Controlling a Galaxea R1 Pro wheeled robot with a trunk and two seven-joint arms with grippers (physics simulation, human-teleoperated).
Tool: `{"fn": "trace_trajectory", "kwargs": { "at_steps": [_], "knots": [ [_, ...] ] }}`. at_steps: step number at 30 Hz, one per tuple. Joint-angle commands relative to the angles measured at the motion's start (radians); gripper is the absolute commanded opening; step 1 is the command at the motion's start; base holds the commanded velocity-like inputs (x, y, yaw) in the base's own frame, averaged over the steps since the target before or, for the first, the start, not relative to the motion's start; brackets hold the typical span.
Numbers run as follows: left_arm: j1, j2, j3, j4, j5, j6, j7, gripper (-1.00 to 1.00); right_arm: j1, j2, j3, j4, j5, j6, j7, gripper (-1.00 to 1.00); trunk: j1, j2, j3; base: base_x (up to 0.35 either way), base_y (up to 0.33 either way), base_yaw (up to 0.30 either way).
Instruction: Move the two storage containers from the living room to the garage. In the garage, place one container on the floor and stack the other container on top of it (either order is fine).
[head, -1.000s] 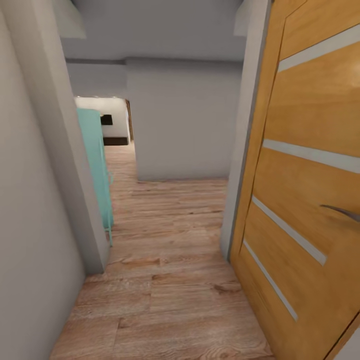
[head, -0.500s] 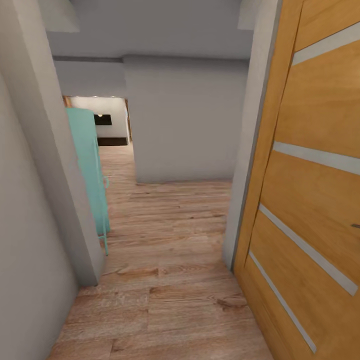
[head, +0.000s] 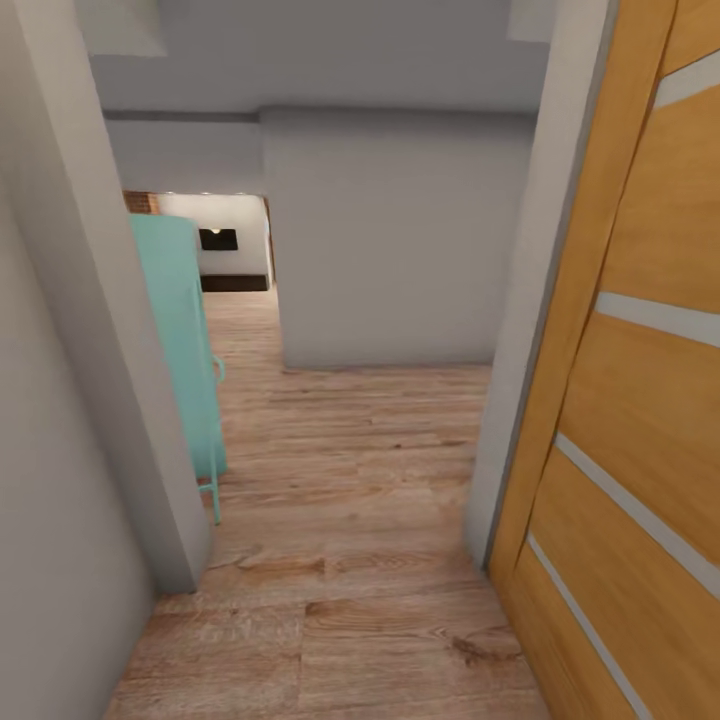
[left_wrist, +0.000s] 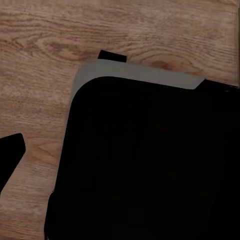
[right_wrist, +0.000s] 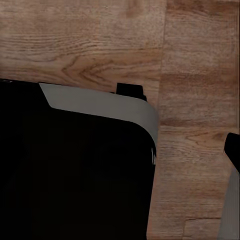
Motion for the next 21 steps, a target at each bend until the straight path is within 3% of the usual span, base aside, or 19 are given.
{"fn": "trace_trajectory", "kwargs": {
  "at_steps": [1, 8, 21],
  "knots": [
    [0.000, 0.000, 0.005, 0.000, 0.002, -0.001, 0.000, 1.00, -0.001, 0.000, 0.008, 0.003, -0.010, -0.006, 0.002, 1.00, 0.001, 0.000, -0.001, 0.323, 0.000, 0.010],
    [0.000, 0.000, 0.005, 0.000, 0.001, 0.000, 0.000, 1.00, -0.001, 0.000, 0.008, 0.003, -0.012, -0.006, 0.002, 1.00, 0.001, 0.000, -0.001, 0.323, 0.035, 0.002],
    [0.000, 0.000, 0.004, 0.000, 0.001, 0.000, 0.000, 1.00, -0.001, 0.003, 0.009, 0.003, -0.012, -0.001, 0.003, 1.00, 0.001, 0.000, -0.001, 0.323, 0.131, 0.000]
  ]
}}
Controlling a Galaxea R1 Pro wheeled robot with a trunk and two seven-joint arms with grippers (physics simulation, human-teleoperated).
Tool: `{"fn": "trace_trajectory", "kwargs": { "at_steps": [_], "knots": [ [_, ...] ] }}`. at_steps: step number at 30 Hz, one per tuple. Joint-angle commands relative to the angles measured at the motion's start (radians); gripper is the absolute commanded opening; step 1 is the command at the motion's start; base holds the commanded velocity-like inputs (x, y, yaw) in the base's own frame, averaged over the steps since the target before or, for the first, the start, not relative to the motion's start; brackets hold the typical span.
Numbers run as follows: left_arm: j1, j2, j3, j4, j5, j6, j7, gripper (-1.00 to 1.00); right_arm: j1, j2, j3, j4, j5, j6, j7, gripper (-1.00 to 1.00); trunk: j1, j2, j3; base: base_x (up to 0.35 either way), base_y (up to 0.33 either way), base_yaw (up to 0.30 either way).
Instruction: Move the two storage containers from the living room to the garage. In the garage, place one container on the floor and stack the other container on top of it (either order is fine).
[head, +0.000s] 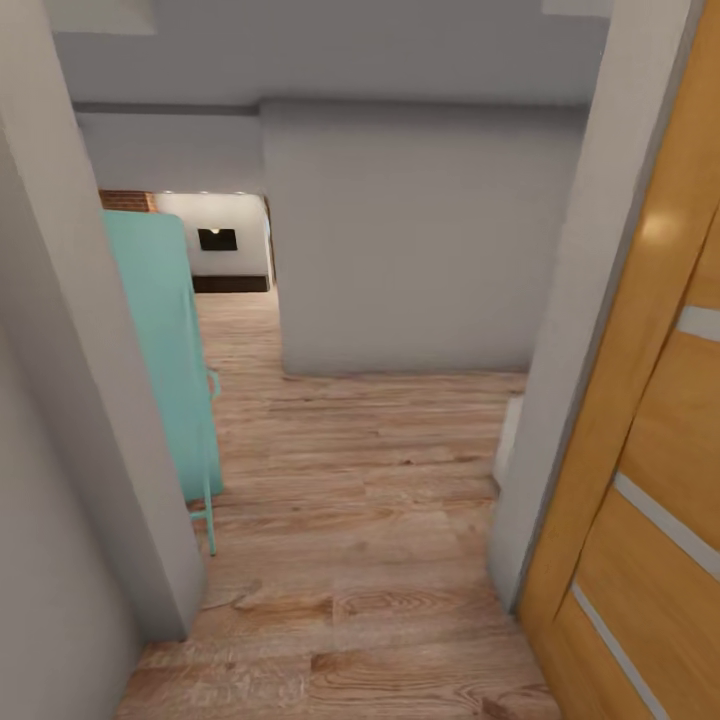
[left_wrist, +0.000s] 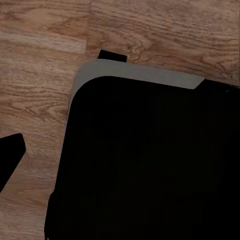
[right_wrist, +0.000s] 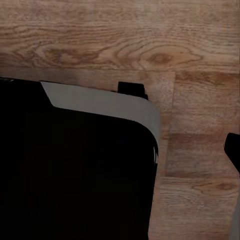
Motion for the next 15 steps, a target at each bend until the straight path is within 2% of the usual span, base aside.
{"fn": "trace_trajectory", "kwargs": {
  "at_steps": [1, 15],
  "knots": [
    [0.000, 0.000, 0.005, 0.000, 0.002, -0.002, 0.000, 1.00, -0.001, 0.000, 0.008, 0.003, -0.010, -0.005, 0.002, 1.00, 0.001, 0.000, -0.001, 0.323, 0.125, 0.000],
    [0.000, 0.000, 0.004, 0.000, 0.002, -0.002, 0.000, 1.00, 0.000, 0.001, 0.008, 0.003, -0.009, -0.006, 0.001, 1.00, 0.001, 0.000, -0.001, 0.323, 0.105, 0.000]
  ]
}}
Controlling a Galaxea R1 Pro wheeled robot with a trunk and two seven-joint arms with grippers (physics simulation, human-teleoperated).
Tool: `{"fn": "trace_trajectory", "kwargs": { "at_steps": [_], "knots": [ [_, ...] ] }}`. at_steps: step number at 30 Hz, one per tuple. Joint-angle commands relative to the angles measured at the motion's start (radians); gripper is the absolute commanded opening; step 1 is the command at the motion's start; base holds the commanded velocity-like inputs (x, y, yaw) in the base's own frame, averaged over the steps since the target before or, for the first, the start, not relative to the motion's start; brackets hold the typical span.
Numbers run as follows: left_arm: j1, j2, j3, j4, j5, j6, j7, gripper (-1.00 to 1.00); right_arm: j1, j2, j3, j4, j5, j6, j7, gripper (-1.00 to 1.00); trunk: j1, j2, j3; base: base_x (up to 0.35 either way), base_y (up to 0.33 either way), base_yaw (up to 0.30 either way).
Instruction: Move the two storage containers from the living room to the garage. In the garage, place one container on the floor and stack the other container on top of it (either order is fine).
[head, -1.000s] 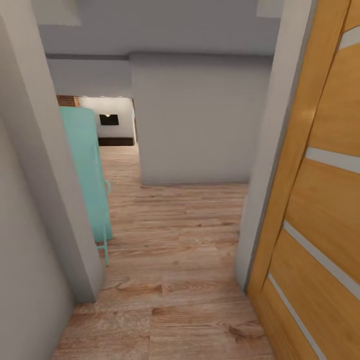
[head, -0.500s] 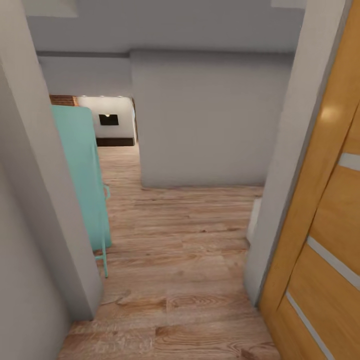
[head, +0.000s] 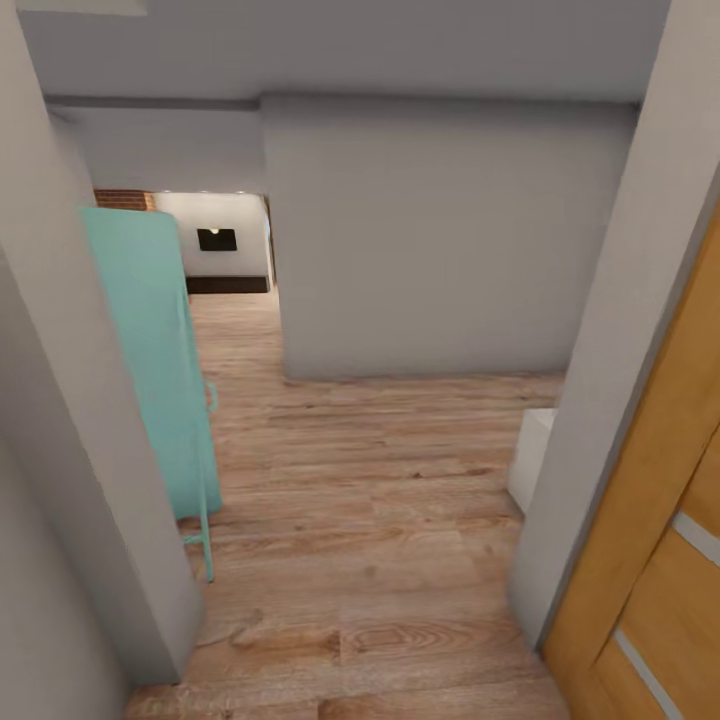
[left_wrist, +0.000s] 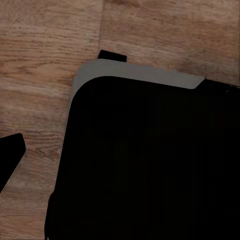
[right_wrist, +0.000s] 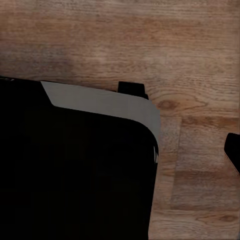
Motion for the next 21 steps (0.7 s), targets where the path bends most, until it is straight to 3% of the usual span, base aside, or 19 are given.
{"fn": "trace_trajectory", "kwargs": {
  "at_steps": [1, 21],
  "knots": [
    [0.000, 0.000, 0.005, 0.000, 0.002, -0.002, 0.000, 1.00, -0.002, 0.000, 0.008, 0.003, -0.010, -0.008, 0.002, 1.00, 0.001, 0.000, -0.001, 0.323, 0.084, 0.000],
    [0.000, -0.002, 0.006, 0.000, 0.002, -0.002, 0.000, 1.00, -0.002, 0.000, 0.008, 0.003, -0.014, -0.006, 0.002, 1.00, 0.001, 0.000, -0.001, 0.323, 0.048, 0.000]
  ]
}}
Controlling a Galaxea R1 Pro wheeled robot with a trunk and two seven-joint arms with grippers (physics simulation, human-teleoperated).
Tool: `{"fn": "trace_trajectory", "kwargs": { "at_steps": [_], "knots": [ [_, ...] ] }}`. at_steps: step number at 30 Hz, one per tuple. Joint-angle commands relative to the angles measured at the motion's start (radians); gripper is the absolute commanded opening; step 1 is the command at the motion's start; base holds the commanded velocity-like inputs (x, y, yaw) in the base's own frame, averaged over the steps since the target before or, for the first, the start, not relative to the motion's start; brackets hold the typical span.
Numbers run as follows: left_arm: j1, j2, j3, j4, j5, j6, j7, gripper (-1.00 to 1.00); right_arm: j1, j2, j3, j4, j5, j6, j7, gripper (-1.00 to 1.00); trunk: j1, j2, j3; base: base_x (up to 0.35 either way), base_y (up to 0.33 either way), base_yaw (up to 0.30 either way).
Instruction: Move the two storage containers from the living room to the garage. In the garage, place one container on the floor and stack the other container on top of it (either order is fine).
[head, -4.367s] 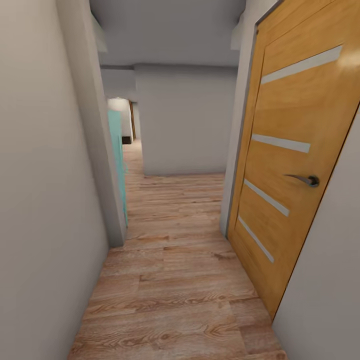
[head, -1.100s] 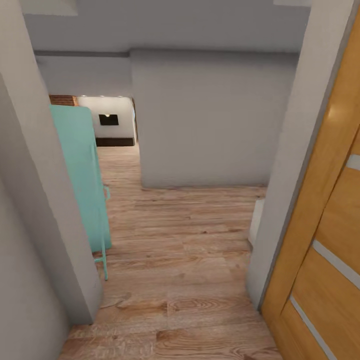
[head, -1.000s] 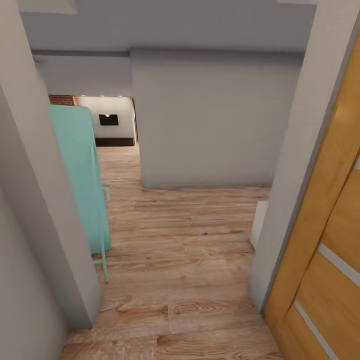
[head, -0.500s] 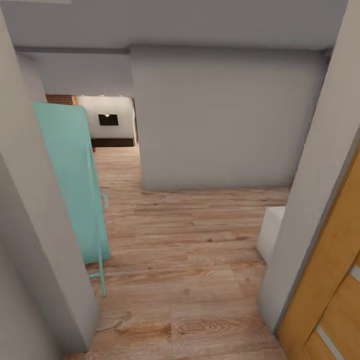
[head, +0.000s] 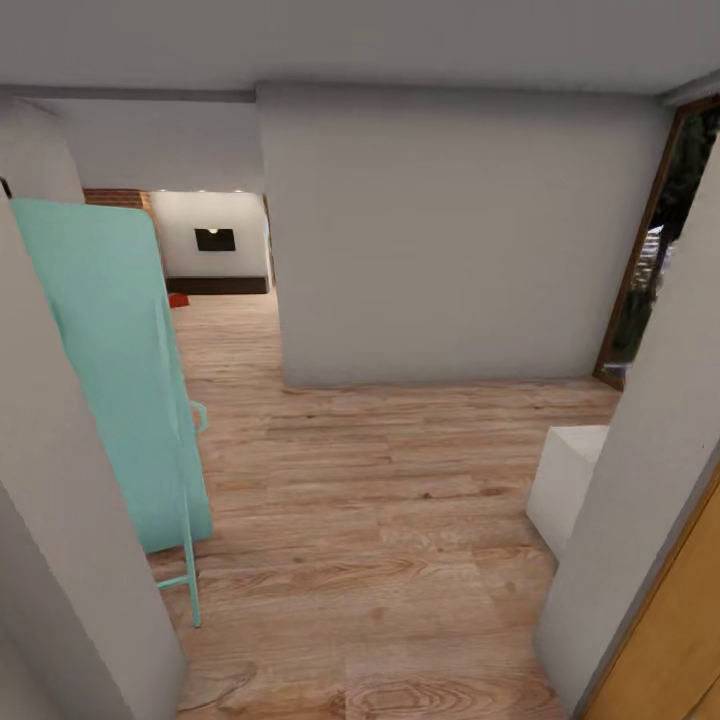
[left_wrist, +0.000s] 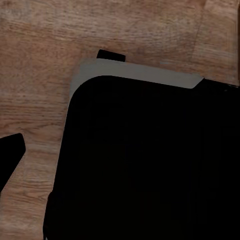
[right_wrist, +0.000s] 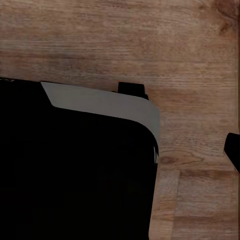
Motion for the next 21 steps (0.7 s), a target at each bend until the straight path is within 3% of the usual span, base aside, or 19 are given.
{"fn": "trace_trajectory", "kwargs": {
  "at_steps": [1, 21],
  "knots": [
    [0.000, 0.000, 0.005, 0.000, 0.002, -0.002, 0.001, 1.00, -0.001, 0.000, 0.008, 0.003, -0.010, -0.006, 0.002, 1.00, 0.001, 0.000, -0.001, 0.323, 0.001, 0.000],
    [0.000, 0.000, 0.006, 0.000, 0.002, -0.002, 0.001, 1.00, -0.002, -0.001, 0.010, 0.003, -0.010, -0.006, 0.002, 1.00, 0.001, 0.000, -0.001, 0.323, 0.000, 0.000]
  ]
}}
